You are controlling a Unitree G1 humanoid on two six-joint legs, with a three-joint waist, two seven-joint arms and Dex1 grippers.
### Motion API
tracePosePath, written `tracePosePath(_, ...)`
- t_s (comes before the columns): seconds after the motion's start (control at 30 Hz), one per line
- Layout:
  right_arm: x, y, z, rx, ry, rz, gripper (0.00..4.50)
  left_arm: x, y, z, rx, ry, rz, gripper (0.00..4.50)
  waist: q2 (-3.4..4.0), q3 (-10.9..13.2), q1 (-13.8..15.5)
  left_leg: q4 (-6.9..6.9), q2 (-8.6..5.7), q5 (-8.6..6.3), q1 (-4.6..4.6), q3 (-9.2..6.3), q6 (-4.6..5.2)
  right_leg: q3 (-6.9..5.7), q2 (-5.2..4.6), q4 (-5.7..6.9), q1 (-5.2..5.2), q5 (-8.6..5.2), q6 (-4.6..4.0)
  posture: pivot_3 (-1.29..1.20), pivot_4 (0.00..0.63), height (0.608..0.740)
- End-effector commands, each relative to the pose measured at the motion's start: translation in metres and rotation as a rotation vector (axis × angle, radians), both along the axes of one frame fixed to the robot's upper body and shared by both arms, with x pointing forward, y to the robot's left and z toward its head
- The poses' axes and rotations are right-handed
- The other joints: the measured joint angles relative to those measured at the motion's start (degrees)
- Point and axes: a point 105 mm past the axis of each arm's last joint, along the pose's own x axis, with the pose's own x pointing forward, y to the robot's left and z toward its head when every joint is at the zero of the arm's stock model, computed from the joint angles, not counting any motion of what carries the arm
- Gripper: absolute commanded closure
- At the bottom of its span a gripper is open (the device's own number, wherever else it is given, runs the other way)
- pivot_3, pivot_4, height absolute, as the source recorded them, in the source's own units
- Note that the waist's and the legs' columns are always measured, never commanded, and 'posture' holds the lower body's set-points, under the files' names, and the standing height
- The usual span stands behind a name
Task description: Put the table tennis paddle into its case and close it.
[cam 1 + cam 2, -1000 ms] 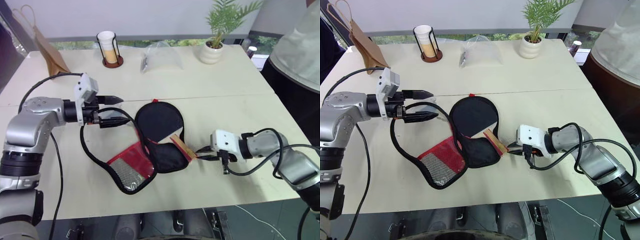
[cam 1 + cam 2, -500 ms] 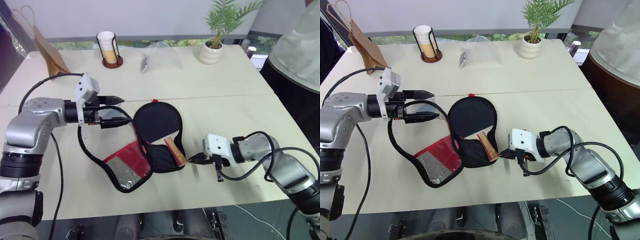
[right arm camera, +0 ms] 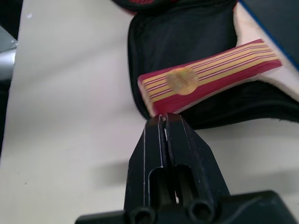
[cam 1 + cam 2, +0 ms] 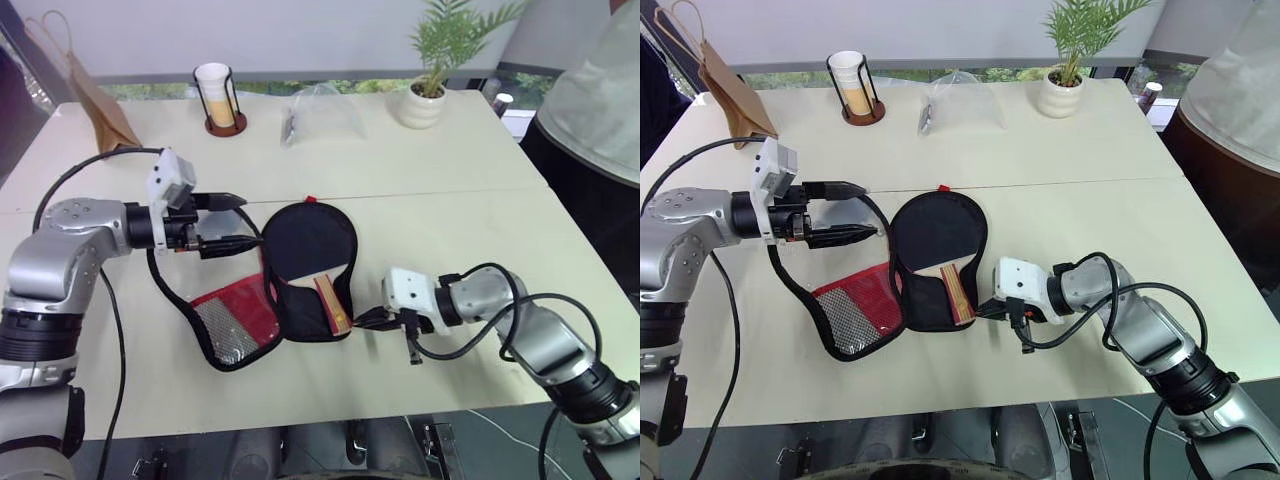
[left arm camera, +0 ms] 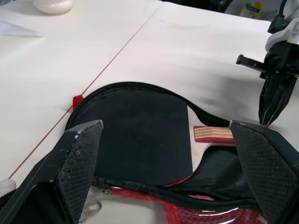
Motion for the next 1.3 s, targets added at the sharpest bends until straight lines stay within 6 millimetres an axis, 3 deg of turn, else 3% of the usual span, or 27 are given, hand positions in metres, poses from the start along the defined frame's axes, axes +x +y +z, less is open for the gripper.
tracePosePath(0.03, 0.0, -0.001, 0.013, 0.008, -0.05, 0.0, 4.47, -0.003, 0.005, 0.013, 0.004, -0.051, 0.007, 0.0, 0.0, 0.0, 0.06, 0.0, 0.0, 0.0, 0.0, 0.0, 0.0, 0.0, 0.0, 0.0, 0.0, 0.0, 0.0, 0.0, 0.15, 0.74)
tracePosePath(0.13, 0.002, -0.018, 0.027, 0.004, -0.063, -0.056, 4.47, -0.004, 0.009, 0.014, 0.009, -0.05, 0.014, 0.0, 0.0, 0.0, 0.08, 0.01, -0.01, 0.0, -0.01, 0.0, 0.0, 0.0, -0.01, -0.01, 0.01, 0.0, 0.0, 0.0, 0.15, 0.74)
tracePosePath(0.2, 0.007, -0.026, 0.048, 0.069, -0.057, -0.122, 4.47, -0.004, 0.016, 0.014, 0.025, -0.047, 0.025, 0.0, 0.0, 0.0, 0.07, 0.01, -0.01, 0.0, -0.01, 0.0, 0.0, 0.0, -0.01, -0.01, 0.02, 0.0, 0.0, 0.0, 0.15, 0.74)
tracePosePath(0.4, 0.017, -0.025, 0.102, 0.301, -0.01, -0.219, 4.47, -0.005, 0.04, 0.015, 0.087, -0.04, 0.058, 0.0, 0.01, 0.0, -0.27, -0.02, 0.03, 0.0, 0.07, -0.02, 0.0, 0.0, 0.03, 0.03, 0.01, -0.02, -0.07, 0.0, 0.15, 0.74)
tracePosePath(0.53, 0.026, -0.022, 0.116, 0.357, -0.01, -0.246, 3.26, -0.009, 0.061, 0.014, 0.146, -0.021, 0.074, 0.0, 0.01, 0.0, -0.12, -0.03, 0.02, 0.0, 0.04, -0.01, 0.0, 0.0, 0.01, -0.01, 0.0, -0.07, -0.17, 0.0, 0.15, 0.74)
tracePosePath(0.73, 0.03, -0.011, 0.126, 0.389, -0.02, -0.215, 0.2, -0.019, 0.098, 0.011, 0.235, 0.021, 0.137, 0.0, 0.02, 0.01, -0.04, -0.04, 0.02, -0.01, -0.01, 0.03, 0.0, 0.0, -0.01, 0.0, -0.07, -0.07, -0.17, 0.0, 0.15, 0.74)
tracePosePath(0.77, 0.031, -0.009, 0.126, 0.388, -0.023, -0.213, 0.03, -0.021, 0.104, 0.009, 0.255, 0.028, 0.149, 0.0, 0.02, 0.01, -0.06, -0.04, 0.02, -0.01, -0.01, 0.02, 0.0, 0.0, -0.01, 0.0, -0.07, -0.07, -0.17, 0.0, 0.15, 0.74)
tracePosePath(1.0, 0.036, -0.006, 0.115, 0.359, -0.025, -0.206, 0.03, -0.035, 0.154, -0.01, 0.419, 0.064, 0.24, 0.0, 0.04, 0.02, -0.08, -0.07, 0.03, -0.01, -0.03, 0.09, 0.0, 0.0, -0.03, 0.01, -0.15, -0.08, -0.18, 0.0, 0.15, 0.74)
tracePosePath(1.13, 0.036, -0.004, 0.114, 0.354, -0.032, -0.198, 0.03, -0.032, 0.181, -0.028, 0.58, 0.025, 0.29, 0.0, 0.05, 0.02, 0.0, -0.07, 0.03, -0.01, -0.05, 0.12, 0.0, 0.0, -0.05, 0.0, -0.17, -0.07, -0.19, 0.0, 0.15, 0.74)
tracePosePath(1.3, 0.037, -0.005, 0.113, 0.341, -0.05, -0.202, 0.03, -0.019, 0.179, -0.063, 0.653, -0.052, 0.262, 0.0, 0.06, 0.01, 0.1, -0.07, 0.04, -0.01, -0.06, 0.16, 0.0, 0.0, -0.06, 0.01, -0.18, -0.05, -0.21, 0.0, 0.15, 0.74)
